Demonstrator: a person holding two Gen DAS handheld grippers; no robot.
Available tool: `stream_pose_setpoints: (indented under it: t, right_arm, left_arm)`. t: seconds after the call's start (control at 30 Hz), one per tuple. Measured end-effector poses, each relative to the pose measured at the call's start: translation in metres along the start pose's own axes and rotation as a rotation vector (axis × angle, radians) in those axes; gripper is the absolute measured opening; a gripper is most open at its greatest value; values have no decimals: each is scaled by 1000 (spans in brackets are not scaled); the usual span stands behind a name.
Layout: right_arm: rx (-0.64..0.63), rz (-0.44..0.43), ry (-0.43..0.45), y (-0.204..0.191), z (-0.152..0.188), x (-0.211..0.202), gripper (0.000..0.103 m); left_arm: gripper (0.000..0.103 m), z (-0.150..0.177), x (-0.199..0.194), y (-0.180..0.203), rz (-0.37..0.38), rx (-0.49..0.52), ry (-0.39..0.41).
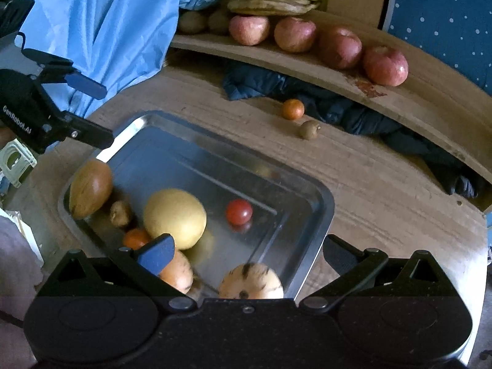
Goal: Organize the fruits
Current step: 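Withdraw both open grippers from the tray toward the loose orange and brown fruit, then move the left gripper to the small orange while the right approaches the small brown fruit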
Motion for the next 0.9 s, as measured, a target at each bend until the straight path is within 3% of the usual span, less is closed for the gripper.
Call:
stream_pose_setpoints:
  t: [0.27, 0.43, 0.63, 0.9]
  right_arm:
    - [15, 25, 7, 13, -23, 6, 102]
    - [40, 43, 18, 25, -37, 11, 102]
    - [92, 62, 18, 43, -51, 20, 102]
    - [142, 82, 7, 58, -67, 34, 102]
  left_arm:
    - [103, -38, 13, 6, 64, 6, 44]
    - [103, -59, 25, 7, 66, 6, 55]
    - [103, -85, 56, 3, 15, -49, 1]
    - [103, -108, 89, 0, 45, -132, -33]
Point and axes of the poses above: each gripper's, at about its wrist camera, not at the fingertips, and x roughly the way its jaws point, y to its right, z to its underside, the point moved 9 cm from there along x, roughly the way its jaws point, and after that the axes turned 12 degrees about -y, right-handed, at the moved point
